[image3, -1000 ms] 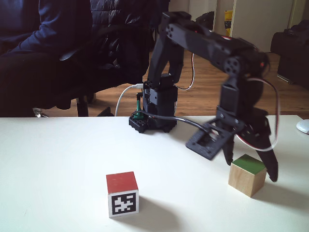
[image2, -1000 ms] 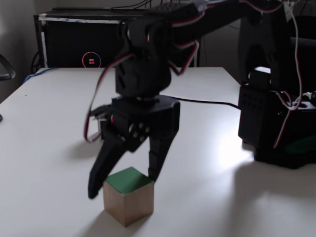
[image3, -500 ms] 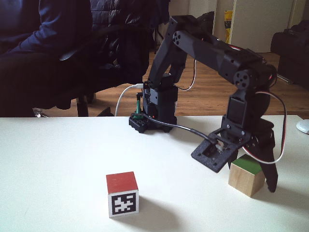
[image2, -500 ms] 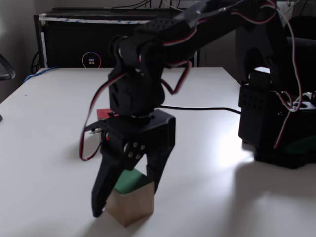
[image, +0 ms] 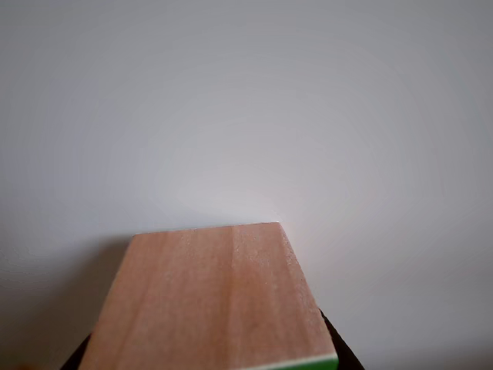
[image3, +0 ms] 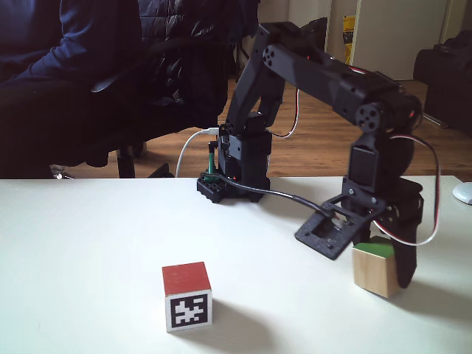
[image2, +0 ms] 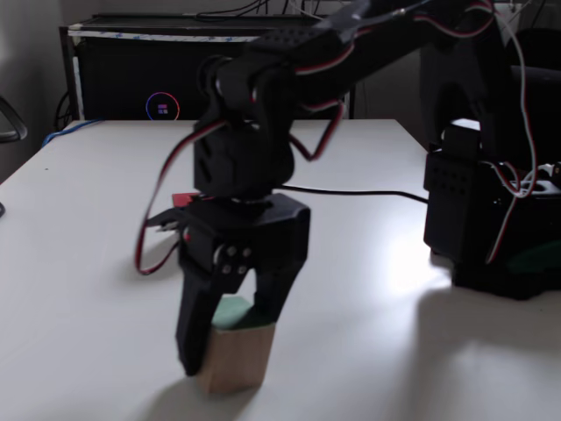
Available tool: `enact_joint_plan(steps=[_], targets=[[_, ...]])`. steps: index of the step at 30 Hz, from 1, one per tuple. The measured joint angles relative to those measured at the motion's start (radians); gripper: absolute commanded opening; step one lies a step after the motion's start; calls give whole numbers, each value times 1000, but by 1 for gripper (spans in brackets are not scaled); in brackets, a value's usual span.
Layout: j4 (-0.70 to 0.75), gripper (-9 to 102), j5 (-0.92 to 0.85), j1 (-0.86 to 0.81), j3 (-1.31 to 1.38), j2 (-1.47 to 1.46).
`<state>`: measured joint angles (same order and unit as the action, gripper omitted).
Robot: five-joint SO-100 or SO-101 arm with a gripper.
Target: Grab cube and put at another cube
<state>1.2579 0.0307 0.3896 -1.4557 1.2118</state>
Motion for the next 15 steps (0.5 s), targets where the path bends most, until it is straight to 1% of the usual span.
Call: enact_joint_plan(steps=[4, 8, 11, 15], targets=[[0, 17, 18, -48, -103, 166], [3, 16, 8, -141, -193, 382], [12, 17, -28, -247, -219, 506], [17, 17, -80, -417, -259, 565]])
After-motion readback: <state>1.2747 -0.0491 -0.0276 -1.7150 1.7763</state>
